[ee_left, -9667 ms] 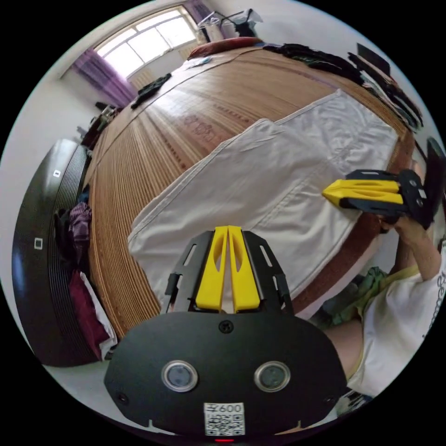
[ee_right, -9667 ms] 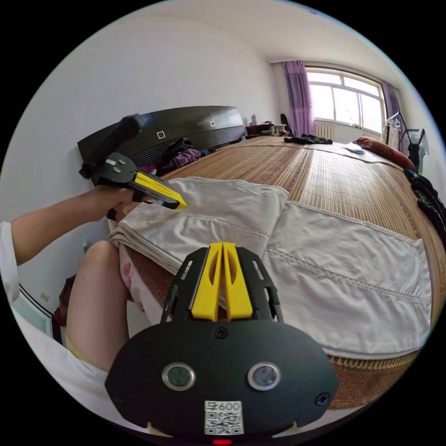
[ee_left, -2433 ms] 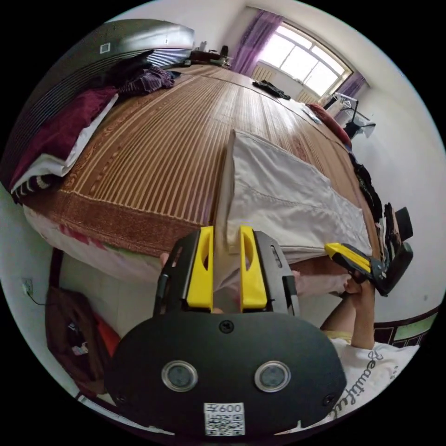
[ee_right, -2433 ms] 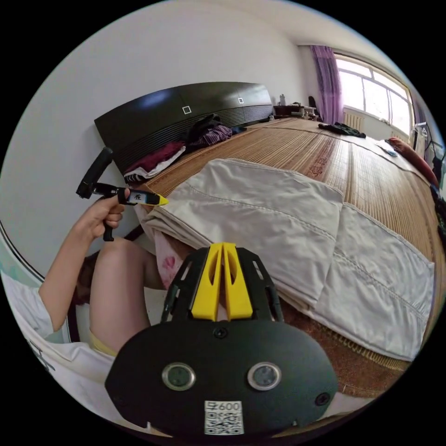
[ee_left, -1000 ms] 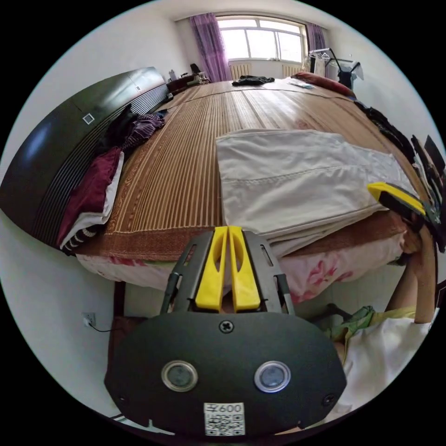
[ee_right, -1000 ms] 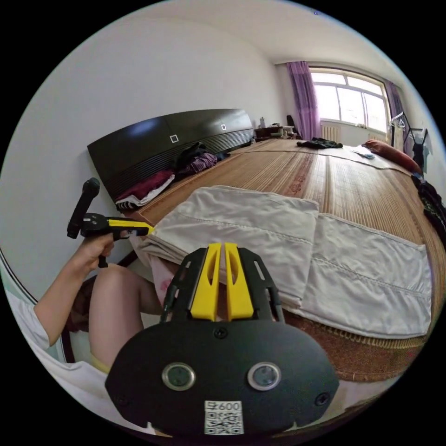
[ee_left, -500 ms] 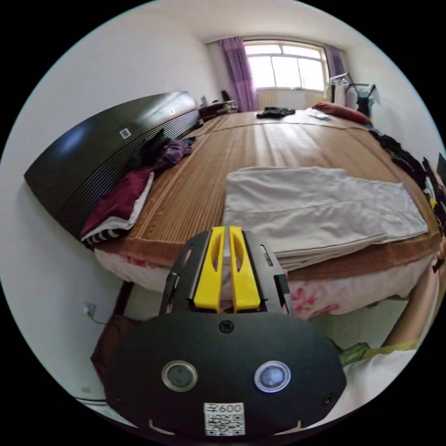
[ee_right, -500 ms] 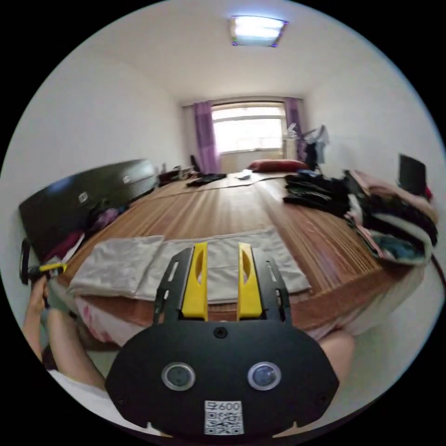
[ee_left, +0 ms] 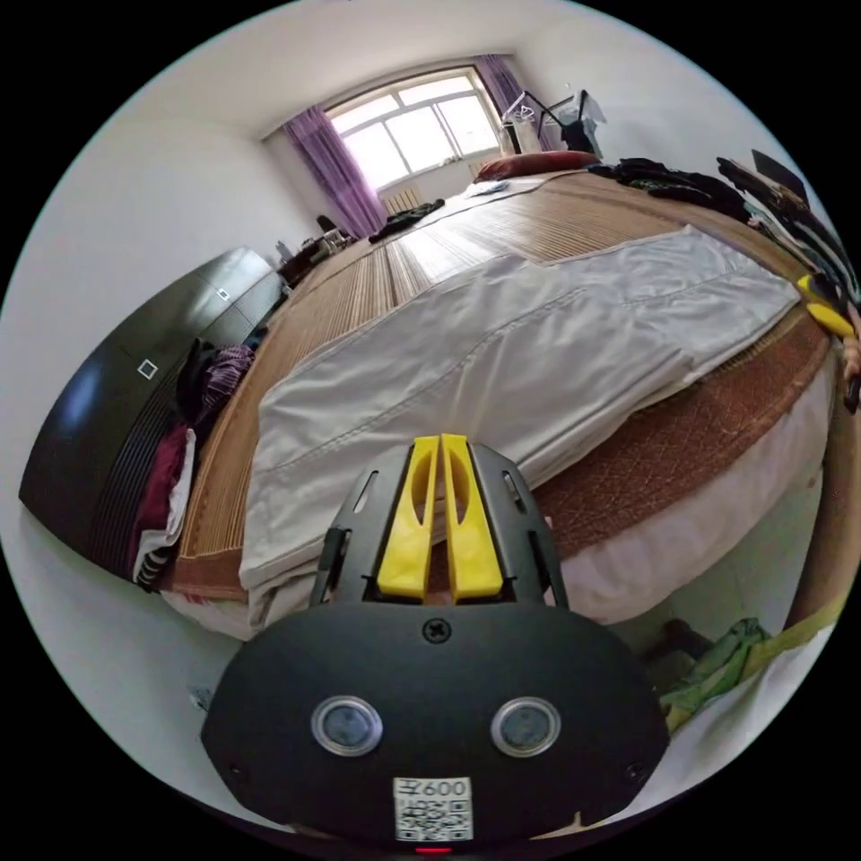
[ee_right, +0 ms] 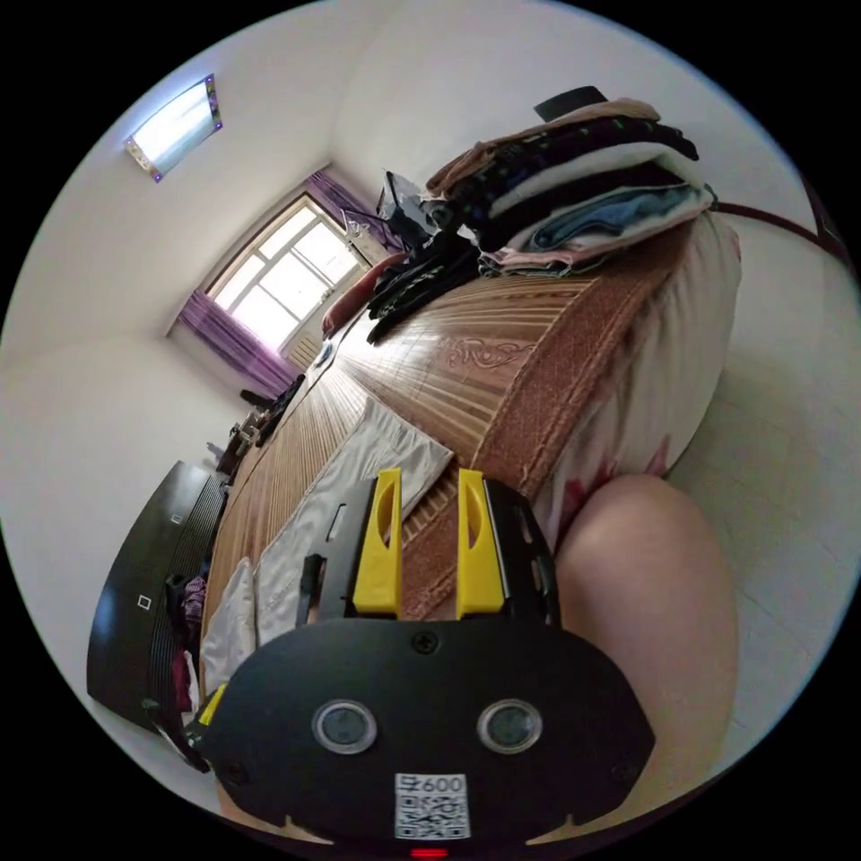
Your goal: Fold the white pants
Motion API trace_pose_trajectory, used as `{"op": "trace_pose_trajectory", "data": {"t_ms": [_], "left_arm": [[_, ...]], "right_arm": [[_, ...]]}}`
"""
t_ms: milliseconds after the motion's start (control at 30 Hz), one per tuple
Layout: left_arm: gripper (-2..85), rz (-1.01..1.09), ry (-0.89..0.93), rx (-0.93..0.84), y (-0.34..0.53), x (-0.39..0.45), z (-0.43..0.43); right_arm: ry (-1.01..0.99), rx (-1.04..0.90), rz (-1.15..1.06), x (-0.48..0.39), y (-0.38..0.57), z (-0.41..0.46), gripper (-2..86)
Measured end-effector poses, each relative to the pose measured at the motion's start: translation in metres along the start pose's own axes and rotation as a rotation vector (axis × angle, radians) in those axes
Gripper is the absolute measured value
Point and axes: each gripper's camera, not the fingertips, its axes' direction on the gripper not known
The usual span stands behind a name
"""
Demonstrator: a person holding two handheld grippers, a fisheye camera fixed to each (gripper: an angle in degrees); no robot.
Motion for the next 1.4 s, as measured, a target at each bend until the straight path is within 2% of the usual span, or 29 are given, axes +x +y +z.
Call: {"op": "trace_pose_trajectory", "data": {"t_ms": [133, 300, 367, 633, 733, 800, 867, 967, 1067, 1267, 1400], "left_arm": [[1.0, 0.026, -0.039, -0.001, 0.011, 0.006, 0.008], [1.0, -0.033, -0.006, 0.021, 0.025, -0.006, 0.013], [1.0, -0.069, 0.022, 0.031, 0.030, -0.014, 0.014], [1.1, -0.148, 0.085, 0.053, 0.035, -0.036, 0.011], [1.0, -0.225, 0.127, 0.060, 0.033, -0.054, 0.003], [1.0, -0.302, 0.073, 0.090, 0.037, -0.065, -0.010], [1.0, -0.369, 0.048, 0.175, 0.048, -0.082, -0.035], [1.0, -0.385, 0.092, 0.183, 0.053, -0.103, -0.057], [1.0, -0.403, 0.061, 0.189, 0.053, -0.127, -0.075], [1.0, -0.480, 0.048, 0.116, 0.042, -0.178, -0.080], [1.0, -0.523, 0.060, 0.062, 0.041, -0.196, -0.077]], "right_arm": [[-0.059, -0.019, 0.098, 0.004, -0.021, 0.003, 5.8], [-0.060, -0.065, 0.152, 0.007, -0.040, 0.011, 0.5], [-0.122, -0.074, 0.158, 0.010, -0.044, 0.007, -0.4], [-0.342, 0.059, 0.048, -0.021, -0.037, -0.042, -0.8], [-0.512, 0.010, -0.012, -0.060, -0.032, -0.039, -0.9], [-0.577, -0.051, -0.094, -0.098, -0.023, -0.031, -0.9], [-0.655, -0.132, -0.216, -0.155, 0.004, -0.021, -0.9], [-0.765, -0.274, -0.344, -0.223, 0.060, -0.006, -0.9], [-0.834, -0.403, -0.456, -0.276, 0.130, 0.007, -0.9], [-0.815, -0.657, -0.684, -0.339, 0.278, 0.049, -0.9], [-0.811, -0.753, -0.727, -0.340, 0.337, 0.066, -0.9]]}}
